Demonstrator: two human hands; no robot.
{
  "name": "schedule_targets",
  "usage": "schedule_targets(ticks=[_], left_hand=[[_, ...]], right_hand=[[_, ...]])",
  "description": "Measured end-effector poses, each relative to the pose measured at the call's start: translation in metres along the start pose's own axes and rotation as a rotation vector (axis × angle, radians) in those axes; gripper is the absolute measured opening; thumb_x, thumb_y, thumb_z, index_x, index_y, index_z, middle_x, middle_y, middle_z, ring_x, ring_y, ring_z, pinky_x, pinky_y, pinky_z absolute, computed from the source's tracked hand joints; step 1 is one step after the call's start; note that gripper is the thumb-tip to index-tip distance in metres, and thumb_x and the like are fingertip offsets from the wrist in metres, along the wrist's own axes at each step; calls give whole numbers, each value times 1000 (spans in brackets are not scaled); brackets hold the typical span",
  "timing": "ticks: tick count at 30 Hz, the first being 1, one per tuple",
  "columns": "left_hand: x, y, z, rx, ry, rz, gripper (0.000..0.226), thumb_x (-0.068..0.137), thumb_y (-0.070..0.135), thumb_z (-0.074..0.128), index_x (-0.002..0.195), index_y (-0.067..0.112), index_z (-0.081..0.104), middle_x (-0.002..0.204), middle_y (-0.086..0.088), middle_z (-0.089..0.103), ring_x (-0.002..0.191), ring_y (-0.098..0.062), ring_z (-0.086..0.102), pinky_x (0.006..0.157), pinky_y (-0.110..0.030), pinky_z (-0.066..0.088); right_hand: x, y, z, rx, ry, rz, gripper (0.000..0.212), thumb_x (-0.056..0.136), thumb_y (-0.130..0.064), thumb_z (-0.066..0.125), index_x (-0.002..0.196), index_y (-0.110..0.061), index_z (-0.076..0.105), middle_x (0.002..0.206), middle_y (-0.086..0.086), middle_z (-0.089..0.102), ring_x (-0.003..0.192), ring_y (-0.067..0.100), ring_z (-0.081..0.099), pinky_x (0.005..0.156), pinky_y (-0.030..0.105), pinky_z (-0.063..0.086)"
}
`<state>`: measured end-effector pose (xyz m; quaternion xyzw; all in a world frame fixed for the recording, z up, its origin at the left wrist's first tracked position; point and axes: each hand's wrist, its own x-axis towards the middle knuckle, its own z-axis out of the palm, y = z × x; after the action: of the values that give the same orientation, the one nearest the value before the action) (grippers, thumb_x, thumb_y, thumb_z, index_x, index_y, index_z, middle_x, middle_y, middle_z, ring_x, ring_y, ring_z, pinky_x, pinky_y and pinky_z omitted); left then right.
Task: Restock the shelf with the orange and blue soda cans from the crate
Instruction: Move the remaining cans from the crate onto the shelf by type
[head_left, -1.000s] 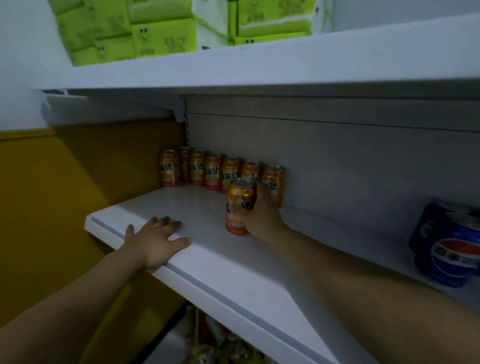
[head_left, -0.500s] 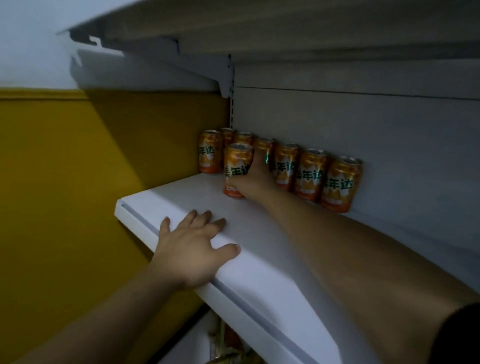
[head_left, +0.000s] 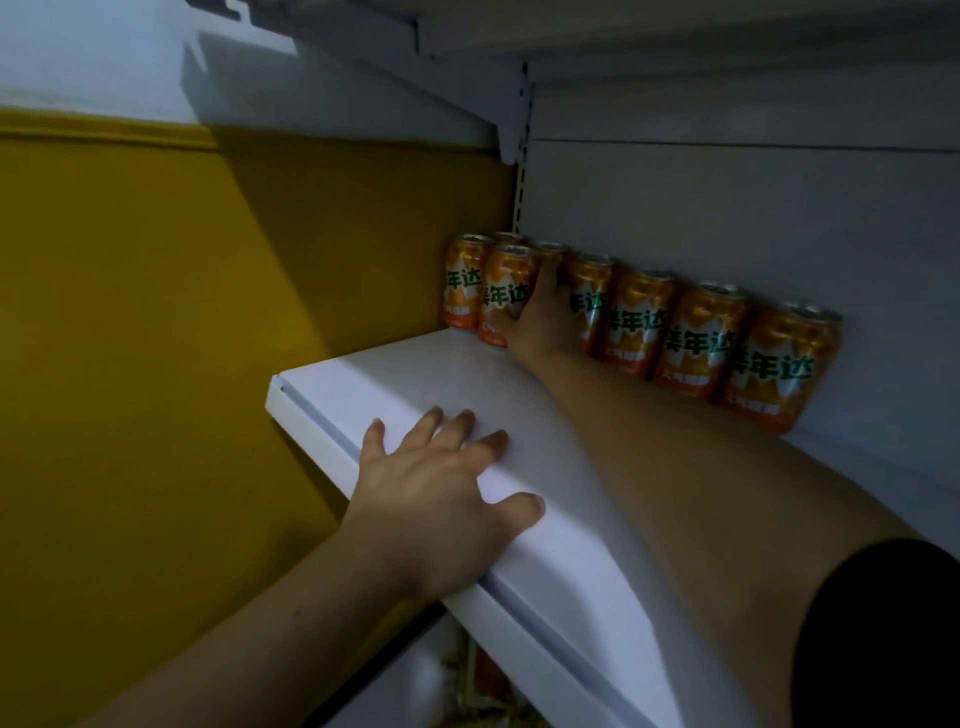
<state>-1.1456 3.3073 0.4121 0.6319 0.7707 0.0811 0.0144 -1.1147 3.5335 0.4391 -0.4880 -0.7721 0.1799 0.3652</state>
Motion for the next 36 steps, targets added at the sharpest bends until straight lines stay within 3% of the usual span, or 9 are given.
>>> schedule_targets(ticks=[6, 9, 12, 17, 20, 24, 28, 31, 36], left_hand=[[-1, 0, -2, -11, -10, 0, 67, 86, 71, 25, 147, 45, 14, 160, 13, 3, 147, -12, -5, 115, -54, -9], [-2, 1, -4, -34, -13, 3, 66, 87, 69, 28, 147, 44, 17, 160, 11, 5, 147, -13, -3, 115, -54, -8], [-2, 1, -9, -79, -56, 1, 67, 86, 69, 33, 147, 43, 21, 160, 9, 8, 147, -14, -1, 114, -55, -8], [-29, -2, -30, -200, -101, -13, 81, 76, 70, 37, 147, 34, 28, 159, 2, 16, 146, -17, 9, 116, -55, 2], [-76, -7, -40, -231, -58, -66, 82, 75, 68, 45, 146, 29, 34, 157, 2, 22, 145, -17, 16, 116, -51, 15], [-152, -31, -41, -234, -53, -169, 76, 82, 59, 58, 147, 30, 31, 158, 0, 22, 145, -19, 18, 116, -47, 19], [-243, -63, -42, -259, -64, -299, 76, 83, 55, 60, 147, 27, 31, 158, -2, 21, 146, -19, 17, 117, -42, 19], [-321, -90, -33, -265, -73, -420, 76, 85, 54, 59, 148, 25, 30, 158, -4, 20, 146, -19, 17, 117, -35, 19], [-442, -126, 2, -362, -177, -667, 75, 87, 52, 59, 149, 23, 29, 158, -3, 20, 144, -22, 22, 113, -32, 23]], right_hand=[[-5, -3, -1, 16, -23, 29, 99, 89, -42, 63, 154, -15, -6, 156, 19, 21, 137, 37, 35, 108, 43, 34], [-22, -7, -18, 29, -90, 55, 102, 82, -47, 70, 155, -17, 4, 155, 15, 28, 138, 34, 34, 111, 42, 34], [-57, -10, -48, 1, -169, 58, 81, 81, -45, 70, 148, -21, 32, 146, 8, 44, 130, 28, 46, 105, 38, 41], [-129, -20, -101, -196, -332, 13, 65, 89, -35, 64, 144, -15, 37, 142, 9, 46, 124, 24, 49, 88, 25, 38], [-170, -41, -122, -229, -433, 8, 61, 91, -36, 61, 143, -12, 39, 143, 10, 47, 124, 25, 49, 93, 30, 41], [-229, -85, -127, -304, -538, -68, 78, 93, -46, 56, 152, -9, 20, 157, 11, 26, 139, 31, 34, 106, 37, 35], [-296, -136, -99, -287, -628, -207, 73, 92, -49, 57, 147, -10, 30, 144, 13, 44, 120, 31, 52, 92, 36, 45], [-352, -168, -68, -254, -759, -282, 79, 92, -50, 57, 152, -12, 23, 153, 13, 34, 130, 32, 45, 95, 35, 42], [-448, -194, -11, -258, -983, -354, 76, 96, -46, 54, 154, -12, 18, 153, 12, 32, 118, 31, 53, 89, 39, 46]])
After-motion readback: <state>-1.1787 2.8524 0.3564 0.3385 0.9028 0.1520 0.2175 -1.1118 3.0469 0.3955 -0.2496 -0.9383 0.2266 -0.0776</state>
